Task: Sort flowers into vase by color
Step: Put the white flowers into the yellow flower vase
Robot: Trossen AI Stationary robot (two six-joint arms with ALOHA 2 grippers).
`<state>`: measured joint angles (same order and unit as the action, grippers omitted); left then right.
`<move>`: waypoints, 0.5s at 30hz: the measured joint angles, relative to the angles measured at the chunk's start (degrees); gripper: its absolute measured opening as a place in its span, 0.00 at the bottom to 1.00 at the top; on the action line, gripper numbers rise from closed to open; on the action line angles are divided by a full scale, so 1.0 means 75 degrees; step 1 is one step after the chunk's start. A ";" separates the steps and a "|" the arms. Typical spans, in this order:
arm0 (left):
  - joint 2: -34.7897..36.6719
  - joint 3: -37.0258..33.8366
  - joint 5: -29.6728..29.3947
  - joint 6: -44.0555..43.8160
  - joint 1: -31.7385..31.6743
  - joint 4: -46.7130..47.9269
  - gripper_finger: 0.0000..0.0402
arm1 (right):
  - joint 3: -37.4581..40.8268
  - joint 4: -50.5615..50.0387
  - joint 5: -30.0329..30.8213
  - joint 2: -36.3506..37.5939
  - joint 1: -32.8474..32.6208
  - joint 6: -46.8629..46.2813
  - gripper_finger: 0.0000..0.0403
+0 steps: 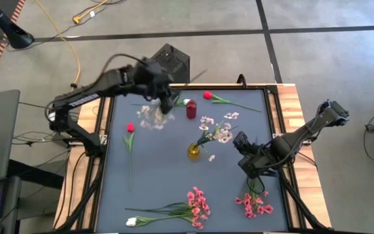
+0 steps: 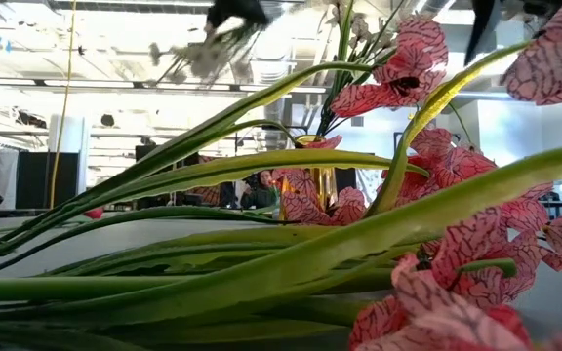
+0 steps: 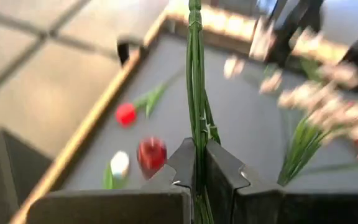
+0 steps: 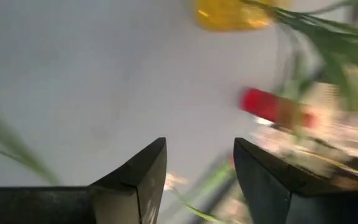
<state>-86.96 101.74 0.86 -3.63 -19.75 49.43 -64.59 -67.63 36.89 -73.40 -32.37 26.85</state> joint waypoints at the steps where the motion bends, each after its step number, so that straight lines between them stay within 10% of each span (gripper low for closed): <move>1: 0.0000 0.0244 0.0004 0.0073 -0.0021 0.0005 0.02 | -0.0052 -0.0048 0.0337 0.0001 -0.0070 0.0204 0.52; 15: -0.0012 0.1585 0.0221 -0.0036 -0.0522 0.0029 0.02 | -0.1847 0.1193 0.2358 0.0002 -0.0562 0.3047 0.48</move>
<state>-87.05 113.62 2.52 -3.90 -23.66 49.65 -78.45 -58.68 54.57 -73.38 -36.59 49.70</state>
